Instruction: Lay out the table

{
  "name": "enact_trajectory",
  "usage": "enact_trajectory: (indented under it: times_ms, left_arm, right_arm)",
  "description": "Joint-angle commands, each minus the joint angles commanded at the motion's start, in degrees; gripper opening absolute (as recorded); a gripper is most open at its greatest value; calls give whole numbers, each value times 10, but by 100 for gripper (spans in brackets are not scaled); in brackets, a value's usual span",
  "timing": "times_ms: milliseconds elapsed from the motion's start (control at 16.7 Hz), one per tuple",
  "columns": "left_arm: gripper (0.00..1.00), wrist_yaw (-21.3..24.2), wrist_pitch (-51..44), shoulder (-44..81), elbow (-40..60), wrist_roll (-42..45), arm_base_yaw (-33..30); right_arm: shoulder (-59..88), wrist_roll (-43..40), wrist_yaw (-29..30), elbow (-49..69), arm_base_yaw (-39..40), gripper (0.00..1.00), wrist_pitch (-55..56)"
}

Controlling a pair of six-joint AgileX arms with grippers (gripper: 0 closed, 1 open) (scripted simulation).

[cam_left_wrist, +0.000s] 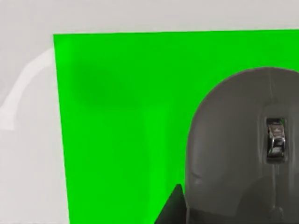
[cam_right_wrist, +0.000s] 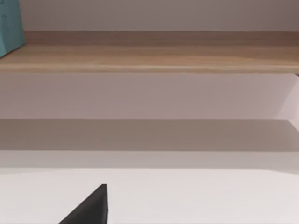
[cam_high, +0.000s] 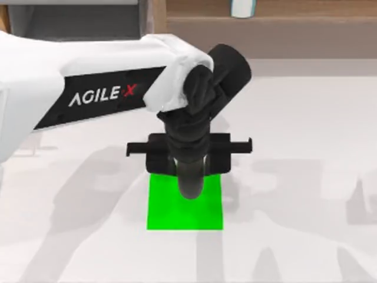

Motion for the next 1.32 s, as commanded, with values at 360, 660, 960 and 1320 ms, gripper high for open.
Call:
enact_trajectory:
  times_ms: [360, 660, 960, 1320]
  left_arm:
    - [0, -2, 7, -10, 9, -1, -1]
    - [0, -5, 14, -12, 9, -1, -2]
    - [0, -5, 18, 1, -4, -2, -1]
    - [0, -1, 15, 28, -30, -2, 0]
  right_arm:
    - [0, 0, 0, 0, 0, 100, 0]
    - [0, 0, 0, 0, 0, 100, 0]
    - [0, 0, 0, 0, 0, 100, 0]
    - [0, 0, 0, 0, 0, 100, 0]
